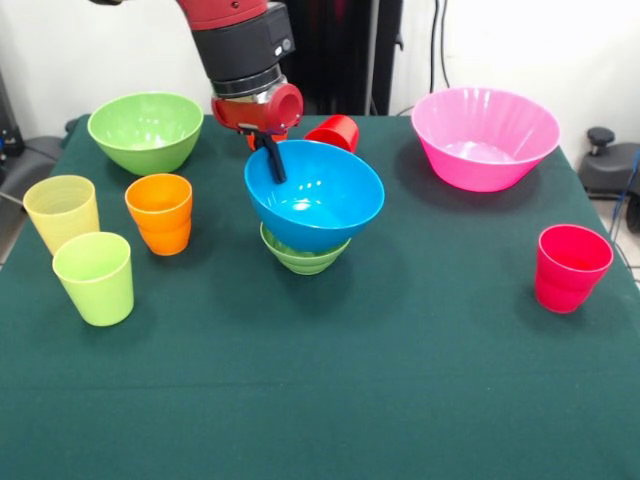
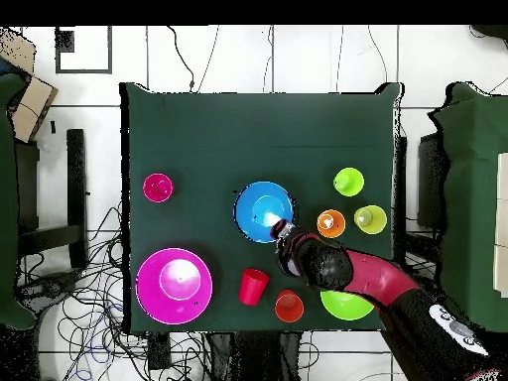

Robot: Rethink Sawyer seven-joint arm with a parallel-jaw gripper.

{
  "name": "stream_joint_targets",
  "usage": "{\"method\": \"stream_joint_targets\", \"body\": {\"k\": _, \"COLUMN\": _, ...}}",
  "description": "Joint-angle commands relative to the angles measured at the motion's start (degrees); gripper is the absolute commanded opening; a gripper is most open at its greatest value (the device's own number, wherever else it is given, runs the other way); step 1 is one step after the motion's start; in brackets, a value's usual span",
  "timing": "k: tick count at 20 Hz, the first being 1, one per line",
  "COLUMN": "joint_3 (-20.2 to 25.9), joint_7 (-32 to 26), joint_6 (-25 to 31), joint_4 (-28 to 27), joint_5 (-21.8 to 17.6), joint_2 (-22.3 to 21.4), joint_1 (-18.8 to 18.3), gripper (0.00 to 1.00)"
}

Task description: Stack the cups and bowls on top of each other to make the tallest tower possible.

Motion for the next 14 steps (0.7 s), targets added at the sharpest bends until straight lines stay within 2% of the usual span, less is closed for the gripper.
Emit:
{"method": "stream_joint_targets", "body": {"k": 1, "joint_3": -1.1, "joint_7": 3.5, "joint_6": -4.5, "joint_4": 0.9, "joint_5": -2.7, "joint_2": 1.9, "joint_1": 1.3, "gripper": 0.0}}
{"method": "stream_joint_targets", "body": {"k": 14, "joint_3": -3.1, "joint_7": 3.9, "joint_6": -8.0, "joint_4": 0.9, "joint_5": -3.6, "joint_2": 2.8, "joint_1": 2.3, "gripper": 0.0}}
